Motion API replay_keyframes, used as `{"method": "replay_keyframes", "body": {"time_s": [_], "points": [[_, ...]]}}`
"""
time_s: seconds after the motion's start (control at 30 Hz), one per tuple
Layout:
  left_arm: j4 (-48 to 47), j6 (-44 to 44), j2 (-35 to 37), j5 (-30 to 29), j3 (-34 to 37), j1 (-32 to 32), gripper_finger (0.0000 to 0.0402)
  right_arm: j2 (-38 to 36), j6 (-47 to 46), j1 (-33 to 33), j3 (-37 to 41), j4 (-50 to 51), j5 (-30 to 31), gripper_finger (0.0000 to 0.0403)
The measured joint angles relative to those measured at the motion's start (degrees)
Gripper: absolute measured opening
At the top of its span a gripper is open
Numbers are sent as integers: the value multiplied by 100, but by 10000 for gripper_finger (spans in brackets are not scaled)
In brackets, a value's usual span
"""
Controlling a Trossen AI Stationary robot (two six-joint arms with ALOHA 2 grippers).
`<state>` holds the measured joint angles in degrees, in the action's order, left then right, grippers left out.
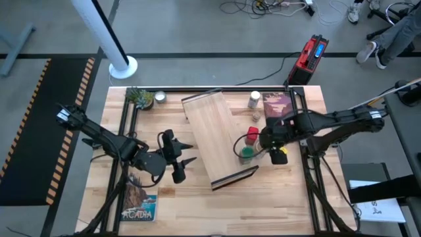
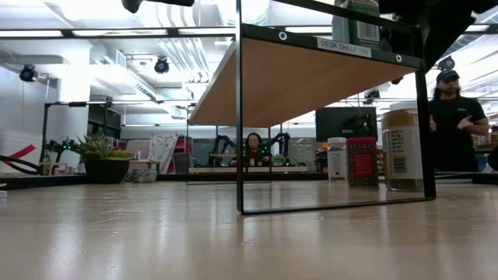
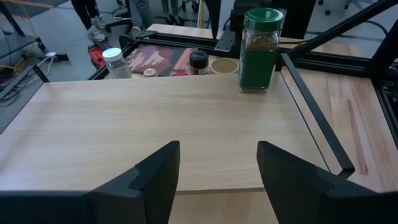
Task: Shelf spices
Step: Put the brown seasoning bottle on the shelf
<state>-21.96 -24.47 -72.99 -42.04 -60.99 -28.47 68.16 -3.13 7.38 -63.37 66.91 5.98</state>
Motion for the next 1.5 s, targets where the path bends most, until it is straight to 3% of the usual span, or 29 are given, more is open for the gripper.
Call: {"method": "replay_keyframes", "body": {"time_s": [0.33,0.67,1.1,1.5], "points": [[0,-11,0,15,0,0,204,-92,-435,-396,743,-437,-321,279],[1,-22,0,24,0,0,204,115,-180,-394,704,-823,-313,321],[-11,-52,0,109,0,0,204,794,-181,-405,730,-1035,-479,323],[-57,-111,0,124,0,0,204,971,-349,-466,840,-1171,-611,323]]}}
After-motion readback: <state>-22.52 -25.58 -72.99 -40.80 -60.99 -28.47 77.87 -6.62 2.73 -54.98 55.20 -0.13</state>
